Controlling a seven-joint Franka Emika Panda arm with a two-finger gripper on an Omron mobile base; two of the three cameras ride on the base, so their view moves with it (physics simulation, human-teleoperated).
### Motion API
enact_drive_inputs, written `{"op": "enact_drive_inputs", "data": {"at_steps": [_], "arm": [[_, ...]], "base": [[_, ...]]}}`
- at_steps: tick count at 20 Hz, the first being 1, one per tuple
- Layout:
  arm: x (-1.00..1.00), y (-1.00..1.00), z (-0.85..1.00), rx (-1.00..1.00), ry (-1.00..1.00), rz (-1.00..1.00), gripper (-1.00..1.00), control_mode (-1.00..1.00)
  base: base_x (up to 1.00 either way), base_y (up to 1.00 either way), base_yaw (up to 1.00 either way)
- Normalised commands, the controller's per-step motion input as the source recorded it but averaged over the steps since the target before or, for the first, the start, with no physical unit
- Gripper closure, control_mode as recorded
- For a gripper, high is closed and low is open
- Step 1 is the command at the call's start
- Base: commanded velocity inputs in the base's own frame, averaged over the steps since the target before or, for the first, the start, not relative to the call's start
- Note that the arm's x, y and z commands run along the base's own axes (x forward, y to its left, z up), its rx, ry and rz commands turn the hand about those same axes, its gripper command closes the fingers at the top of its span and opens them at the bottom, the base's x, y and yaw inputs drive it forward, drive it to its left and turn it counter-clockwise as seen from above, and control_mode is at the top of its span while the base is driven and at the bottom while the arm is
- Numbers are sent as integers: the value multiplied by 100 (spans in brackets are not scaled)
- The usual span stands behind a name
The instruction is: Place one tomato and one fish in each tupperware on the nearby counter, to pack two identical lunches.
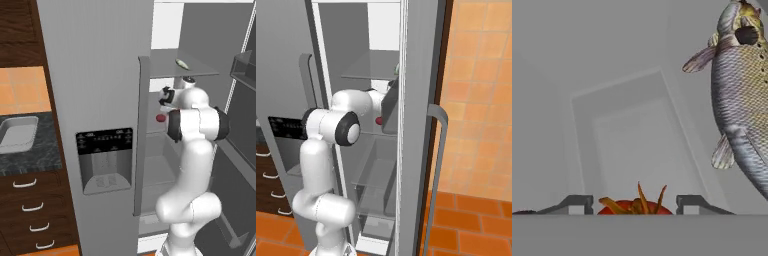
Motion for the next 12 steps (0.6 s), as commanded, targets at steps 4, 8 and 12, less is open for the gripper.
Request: {"op": "enact_drive_inputs", "data": {"at_steps": [4, 8, 12], "arm": [[-100, 0, -98, 1, -55, 0, 100, -100], [-100, -1, 65, 13, -48, -5, 100, -100], [-100, 0, 100, 6, 4, -16, 100, -100]], "base": [[0, 0, 0], [0, 0, 0], [0, 0, 0]]}}
